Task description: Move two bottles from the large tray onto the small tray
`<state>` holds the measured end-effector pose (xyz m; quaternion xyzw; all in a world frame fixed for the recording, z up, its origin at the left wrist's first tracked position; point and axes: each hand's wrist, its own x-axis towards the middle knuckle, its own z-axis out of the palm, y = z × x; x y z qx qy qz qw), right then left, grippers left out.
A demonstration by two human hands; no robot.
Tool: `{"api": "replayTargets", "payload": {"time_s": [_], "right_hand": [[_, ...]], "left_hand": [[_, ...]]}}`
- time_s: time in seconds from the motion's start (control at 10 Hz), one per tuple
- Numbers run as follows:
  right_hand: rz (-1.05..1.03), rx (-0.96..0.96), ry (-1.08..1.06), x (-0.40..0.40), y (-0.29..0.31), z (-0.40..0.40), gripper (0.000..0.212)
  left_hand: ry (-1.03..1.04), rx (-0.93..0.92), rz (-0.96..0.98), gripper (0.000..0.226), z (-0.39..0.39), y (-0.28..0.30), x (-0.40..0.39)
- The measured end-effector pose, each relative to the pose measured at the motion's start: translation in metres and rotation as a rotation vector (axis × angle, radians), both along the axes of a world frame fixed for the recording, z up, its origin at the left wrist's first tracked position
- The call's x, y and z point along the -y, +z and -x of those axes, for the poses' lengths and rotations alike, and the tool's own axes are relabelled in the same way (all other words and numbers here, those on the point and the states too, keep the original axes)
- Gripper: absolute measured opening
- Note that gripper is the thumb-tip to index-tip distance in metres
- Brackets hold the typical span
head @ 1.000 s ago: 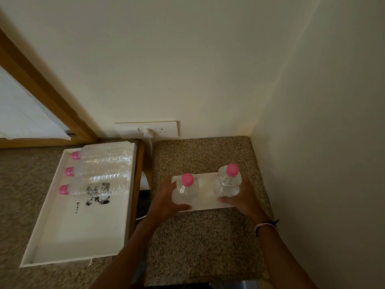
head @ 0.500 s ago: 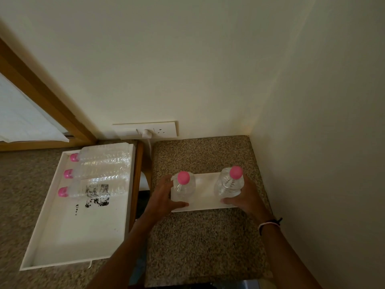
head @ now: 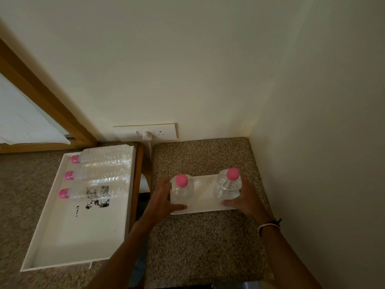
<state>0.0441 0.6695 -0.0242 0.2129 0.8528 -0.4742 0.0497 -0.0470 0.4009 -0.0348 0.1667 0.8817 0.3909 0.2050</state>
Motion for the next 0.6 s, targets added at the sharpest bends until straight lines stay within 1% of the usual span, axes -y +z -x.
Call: {"api": "replayTargets", "payload": {"time_s": [0.1, 0.3, 0.4, 0.5, 0.6], "right_hand": [[-0.002, -0.013, 0.006, 0.001, -0.001, -0.002, 0.093], [0.033, -0.017, 0.026, 0.003, 0.004, -0.005, 0.095], [0.043, -0.030, 0.042, 0.006, 0.008, -0.006, 0.102], [0.044, -0.090, -0.003, 0.013, 0.022, -0.008, 0.111], [-0.027, -0.224, -0.014, 0.018, 0.035, -0.004, 0.120]], "left_hand": [[-0.001, 0.009, -0.001, 0.094, 0.001, 0.001, 0.000], [-0.001, 0.014, -0.025, 0.096, -0.002, 0.001, 0.001], [-0.025, -0.030, -0.035, 0.098, -0.003, 0.004, 0.001], [-0.052, -0.108, -0.082, 0.097, -0.006, 0.022, -0.001], [-0.053, -0.148, -0.086, 0.113, -0.007, 0.034, -0.006]]}}
